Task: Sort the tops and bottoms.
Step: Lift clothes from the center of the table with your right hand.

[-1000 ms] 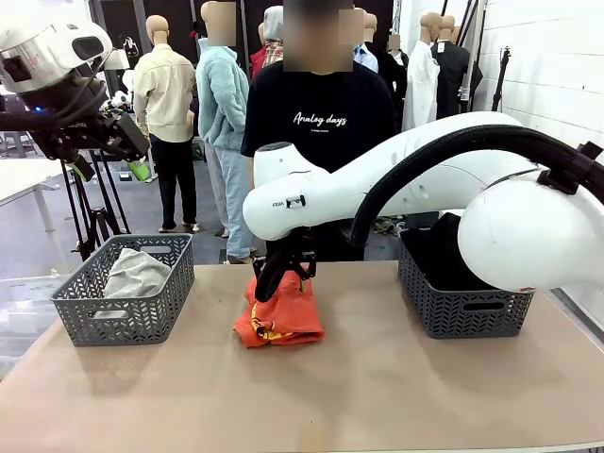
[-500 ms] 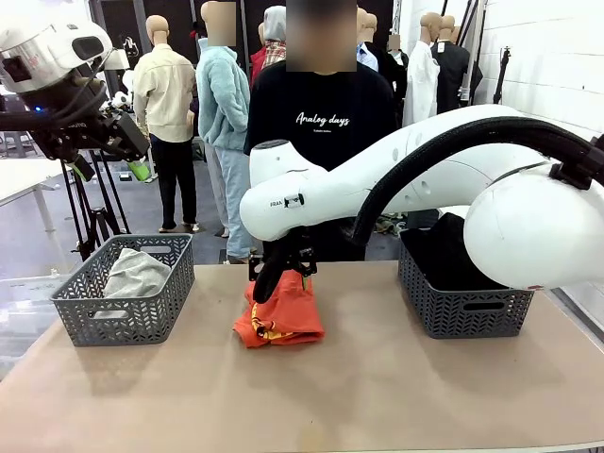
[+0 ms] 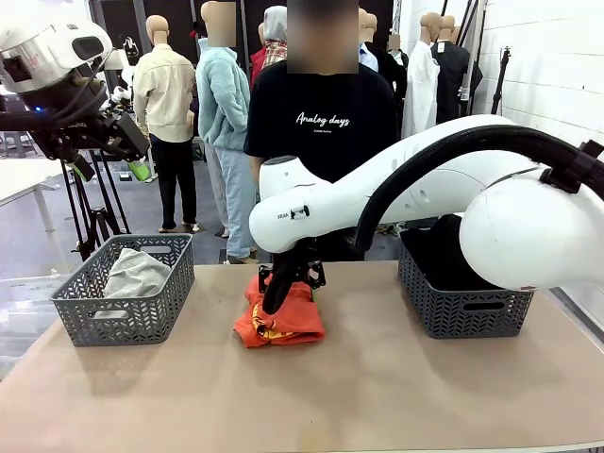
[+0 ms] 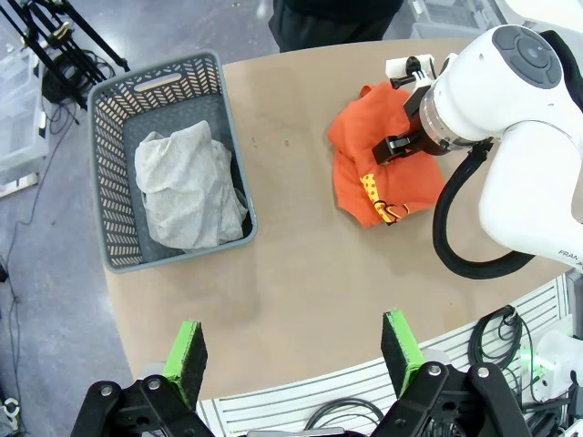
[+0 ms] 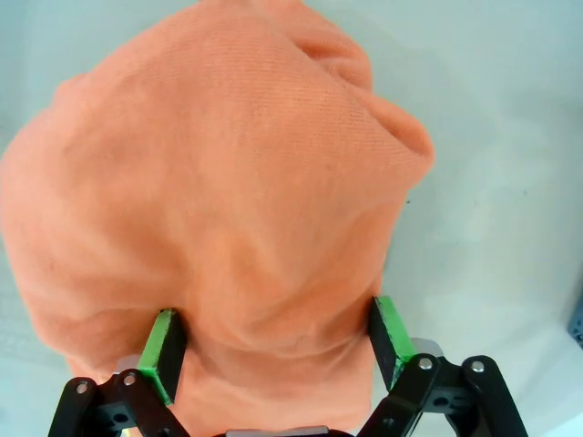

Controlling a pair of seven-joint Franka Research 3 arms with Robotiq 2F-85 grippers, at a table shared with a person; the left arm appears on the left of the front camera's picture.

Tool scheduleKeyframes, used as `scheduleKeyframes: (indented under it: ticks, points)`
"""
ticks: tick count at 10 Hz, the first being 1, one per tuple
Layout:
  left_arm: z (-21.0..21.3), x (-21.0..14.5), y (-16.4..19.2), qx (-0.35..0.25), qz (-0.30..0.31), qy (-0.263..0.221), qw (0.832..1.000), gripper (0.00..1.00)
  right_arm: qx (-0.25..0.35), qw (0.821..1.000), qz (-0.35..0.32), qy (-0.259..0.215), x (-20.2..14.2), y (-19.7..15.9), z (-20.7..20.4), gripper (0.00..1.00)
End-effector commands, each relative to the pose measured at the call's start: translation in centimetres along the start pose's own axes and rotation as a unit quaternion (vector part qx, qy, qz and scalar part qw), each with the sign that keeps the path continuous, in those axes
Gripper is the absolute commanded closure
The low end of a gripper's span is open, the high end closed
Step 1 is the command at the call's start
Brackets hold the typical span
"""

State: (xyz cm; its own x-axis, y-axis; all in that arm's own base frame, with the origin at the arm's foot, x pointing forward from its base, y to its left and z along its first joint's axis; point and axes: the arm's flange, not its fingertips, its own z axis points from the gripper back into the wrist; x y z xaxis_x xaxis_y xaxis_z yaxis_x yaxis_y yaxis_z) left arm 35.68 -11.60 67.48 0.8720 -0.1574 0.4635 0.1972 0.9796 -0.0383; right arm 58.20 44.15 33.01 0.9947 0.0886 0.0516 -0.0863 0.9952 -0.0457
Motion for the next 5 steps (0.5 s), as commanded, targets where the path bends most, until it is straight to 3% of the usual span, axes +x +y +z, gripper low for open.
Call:
scheduleKeyframes:
  ticks: [1,2,3,5]
  points:
    - [0.09,0.02,0.25,-0.006,-0.007,0.0,1.0,0.0,0.014,1.0,-0.004,0.007,0.25,-0.05,-0.36,0.0]
    - [0.09,0.02,0.25,-0.006,-0.007,0.0,1.0,0.0,0.017,1.0,-0.004,0.012,0.4,-0.23,-0.6,0.0]
    - [0.09,0.02,0.25,-0.006,-0.007,0.0,1.0,0.0,0.018,1.0,0.008,0.012,0.46,-0.26,-0.65,0.13]
    - [0.09,0.02,0.25,-0.006,-0.007,0.0,1.0,0.0,0.018,1.0,0.002,0.016,0.56,-0.16,-0.55,0.49]
